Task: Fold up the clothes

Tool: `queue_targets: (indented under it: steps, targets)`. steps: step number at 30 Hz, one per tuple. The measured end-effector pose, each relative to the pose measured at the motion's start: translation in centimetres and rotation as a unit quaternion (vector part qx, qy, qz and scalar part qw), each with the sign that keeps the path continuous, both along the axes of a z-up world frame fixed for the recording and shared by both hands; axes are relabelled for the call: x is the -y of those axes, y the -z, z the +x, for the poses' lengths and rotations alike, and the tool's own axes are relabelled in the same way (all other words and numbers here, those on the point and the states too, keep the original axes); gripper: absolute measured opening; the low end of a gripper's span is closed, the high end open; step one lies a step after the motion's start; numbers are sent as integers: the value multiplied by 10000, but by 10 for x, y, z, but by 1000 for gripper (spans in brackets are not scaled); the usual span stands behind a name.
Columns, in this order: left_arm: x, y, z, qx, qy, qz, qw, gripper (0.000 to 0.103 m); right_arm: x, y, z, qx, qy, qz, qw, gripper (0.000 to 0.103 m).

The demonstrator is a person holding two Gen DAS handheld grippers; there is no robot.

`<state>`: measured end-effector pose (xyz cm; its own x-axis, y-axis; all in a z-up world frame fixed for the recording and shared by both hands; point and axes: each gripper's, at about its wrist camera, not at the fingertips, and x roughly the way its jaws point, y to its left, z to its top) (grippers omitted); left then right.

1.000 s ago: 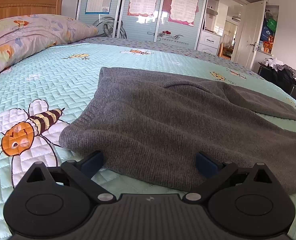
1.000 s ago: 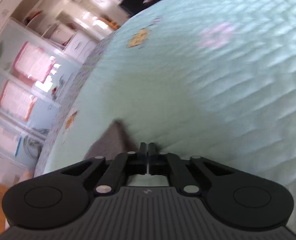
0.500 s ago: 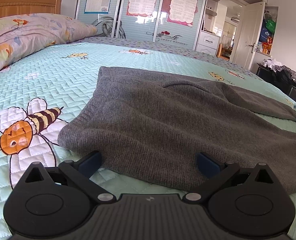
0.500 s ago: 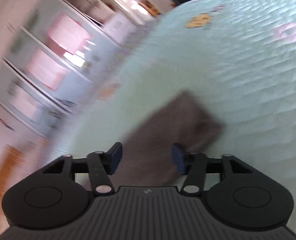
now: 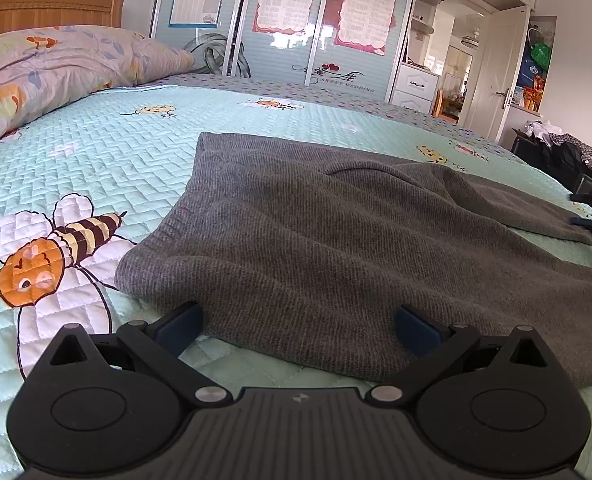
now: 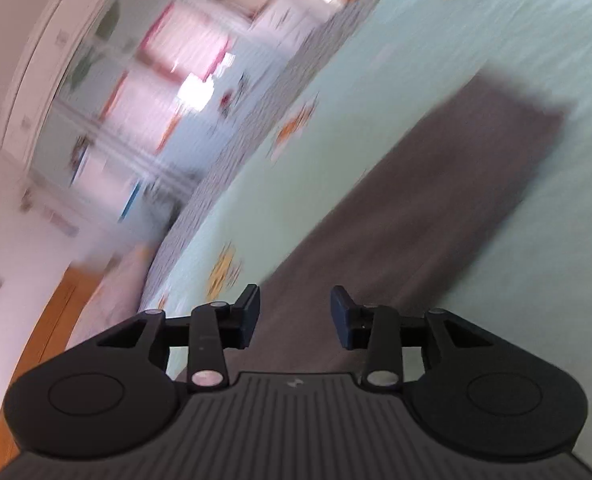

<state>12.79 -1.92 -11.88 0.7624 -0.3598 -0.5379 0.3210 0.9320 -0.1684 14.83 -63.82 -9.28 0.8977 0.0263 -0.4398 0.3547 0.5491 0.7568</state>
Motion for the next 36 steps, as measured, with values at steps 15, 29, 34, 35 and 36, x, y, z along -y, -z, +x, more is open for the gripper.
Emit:
queue_targets:
  steps: [15,29,34,35,36]
  targets:
    - [-8,-1,-2,55,-49,-302,9995,102,-198,-30,73,515,-1940,422,9787,58]
    - [-30,-1,2,-77,-200,-1149,9931,102,-308,-54,97,743,-2511,188,9649,80]
    - [-44,-4,2,-135,-322,-1528,9876,102,-366,-26,105,-143,-2567,-175,9662,71]
    - [-47,-4,2,-147,-346,-1603,9863,102,-376,-35,93,54,-2538,-283,9668,71]
    - [-50,-5,2,-158,-370,-1679,9850,102,-380,-41,82,259,-2550,-275,9662,71]
